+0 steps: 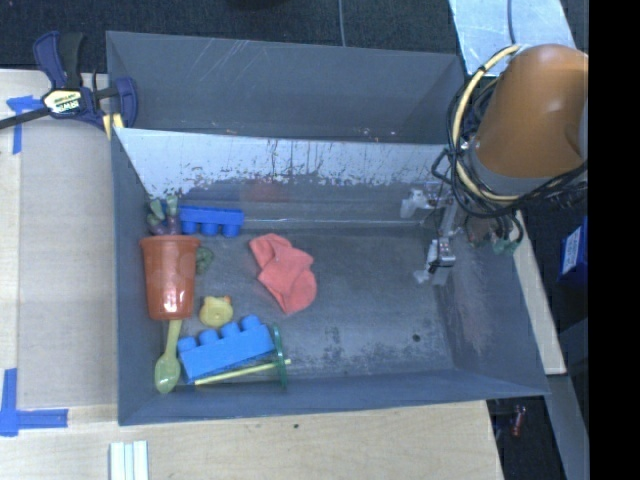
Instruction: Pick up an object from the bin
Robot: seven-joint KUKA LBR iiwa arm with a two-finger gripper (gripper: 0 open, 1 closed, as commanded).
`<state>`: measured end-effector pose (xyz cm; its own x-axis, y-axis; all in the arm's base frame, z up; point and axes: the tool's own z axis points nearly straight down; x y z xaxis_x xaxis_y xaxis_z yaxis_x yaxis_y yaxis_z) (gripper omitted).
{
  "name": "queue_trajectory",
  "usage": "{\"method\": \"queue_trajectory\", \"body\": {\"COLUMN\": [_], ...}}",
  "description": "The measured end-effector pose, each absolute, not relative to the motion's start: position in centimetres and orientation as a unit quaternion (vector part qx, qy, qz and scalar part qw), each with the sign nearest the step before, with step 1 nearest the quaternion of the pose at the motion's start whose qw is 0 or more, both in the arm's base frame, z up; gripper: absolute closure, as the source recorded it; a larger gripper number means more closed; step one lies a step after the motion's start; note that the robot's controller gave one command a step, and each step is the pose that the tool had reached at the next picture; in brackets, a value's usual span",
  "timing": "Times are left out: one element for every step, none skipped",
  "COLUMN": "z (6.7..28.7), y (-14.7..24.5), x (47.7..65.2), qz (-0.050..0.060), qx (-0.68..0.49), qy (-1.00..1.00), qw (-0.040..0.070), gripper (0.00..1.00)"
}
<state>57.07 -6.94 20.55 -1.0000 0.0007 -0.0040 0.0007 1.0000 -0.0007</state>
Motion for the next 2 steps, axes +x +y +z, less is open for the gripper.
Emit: {"method": "queue_trajectory", "body": {"z": [17.9, 13.7], "y": [-1.8, 5.6], "x": [59.1, 55.4], "qz": [-0.001, -0.001], "qx": [-0.030, -0.039], "qy": [1.000, 0.999], "qw": [0.002, 0.004], "gripper": [0.00, 0.00]}}
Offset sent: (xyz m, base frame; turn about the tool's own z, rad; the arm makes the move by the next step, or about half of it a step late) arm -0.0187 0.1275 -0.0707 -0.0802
